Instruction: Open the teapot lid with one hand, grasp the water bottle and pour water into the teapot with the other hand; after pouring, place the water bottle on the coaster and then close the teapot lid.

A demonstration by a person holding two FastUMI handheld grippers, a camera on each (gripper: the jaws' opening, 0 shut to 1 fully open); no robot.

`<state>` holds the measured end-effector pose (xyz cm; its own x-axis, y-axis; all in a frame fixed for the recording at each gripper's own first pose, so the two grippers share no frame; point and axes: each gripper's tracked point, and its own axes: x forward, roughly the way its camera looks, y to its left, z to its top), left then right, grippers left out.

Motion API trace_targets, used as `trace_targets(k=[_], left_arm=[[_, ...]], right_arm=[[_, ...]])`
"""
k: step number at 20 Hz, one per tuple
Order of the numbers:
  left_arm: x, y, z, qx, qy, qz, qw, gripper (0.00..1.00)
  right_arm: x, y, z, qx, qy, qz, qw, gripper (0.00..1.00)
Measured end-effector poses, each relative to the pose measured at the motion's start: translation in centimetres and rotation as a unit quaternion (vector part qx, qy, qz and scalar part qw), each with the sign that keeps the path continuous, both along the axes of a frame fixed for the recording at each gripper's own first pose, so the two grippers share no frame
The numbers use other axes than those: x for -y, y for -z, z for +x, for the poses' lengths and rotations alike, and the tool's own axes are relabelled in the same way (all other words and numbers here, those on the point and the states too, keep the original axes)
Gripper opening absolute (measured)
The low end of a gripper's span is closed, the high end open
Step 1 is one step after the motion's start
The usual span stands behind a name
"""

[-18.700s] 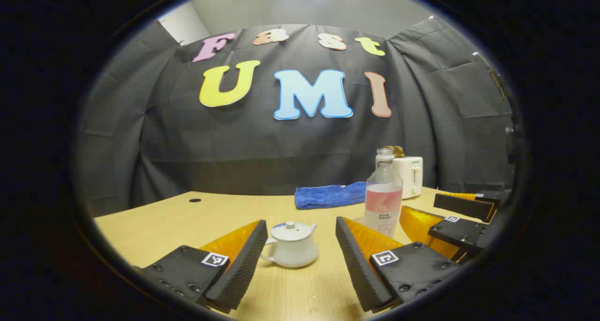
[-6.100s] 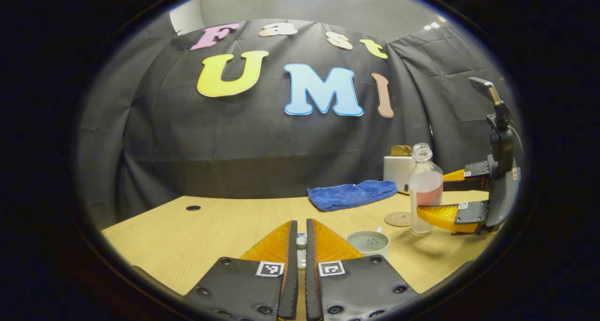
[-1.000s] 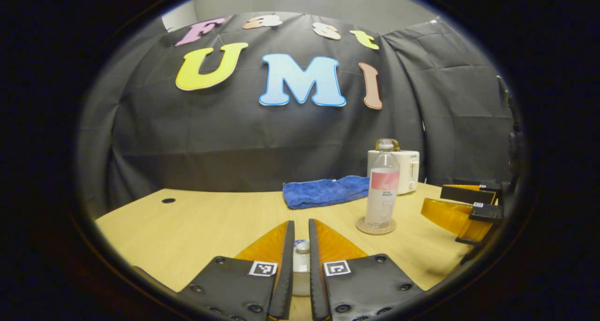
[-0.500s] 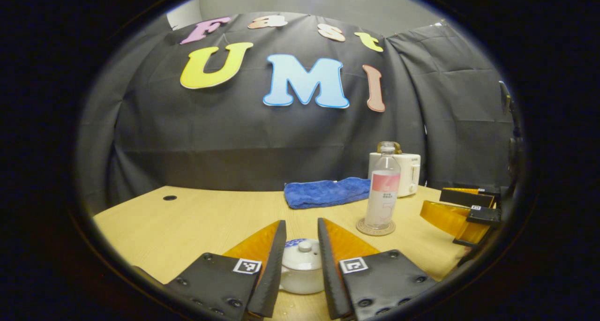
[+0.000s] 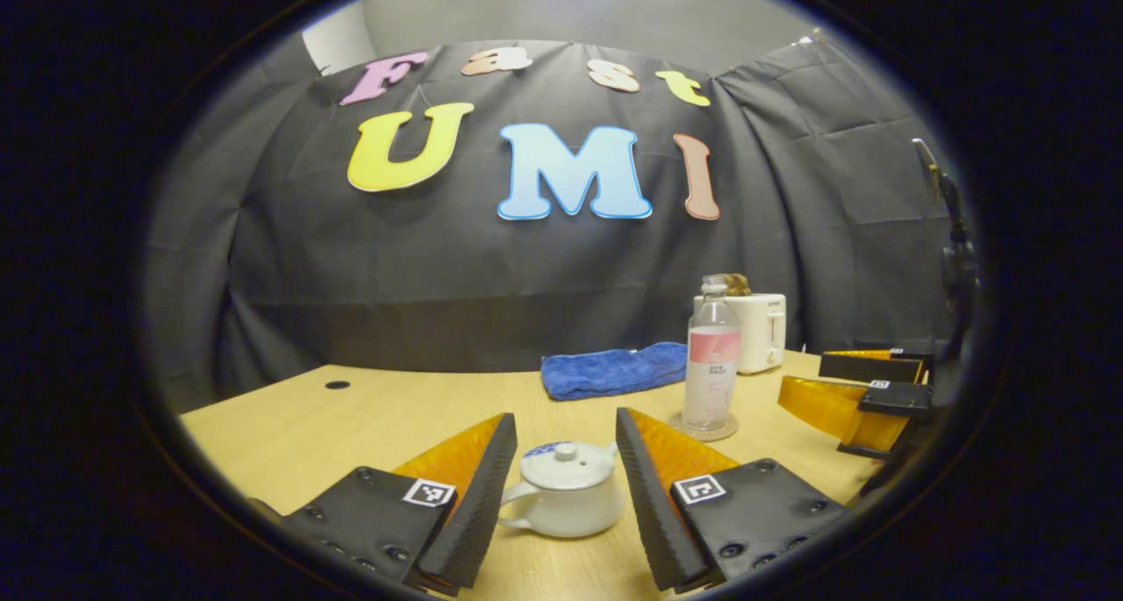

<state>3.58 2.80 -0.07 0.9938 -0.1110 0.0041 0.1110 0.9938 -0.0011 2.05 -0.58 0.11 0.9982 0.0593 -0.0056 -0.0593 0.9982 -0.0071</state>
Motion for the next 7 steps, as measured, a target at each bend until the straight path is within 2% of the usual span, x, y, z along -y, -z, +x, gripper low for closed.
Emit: trace_targets(k=[7], left_arm=[[0.3, -0.1, -1.9, 0.001, -0.02, -0.001, 1.0, 0.84]], right_arm=[[-0.4, 0.2, -2.6, 0.0, -0.009, -0.001, 1.0, 0.96]])
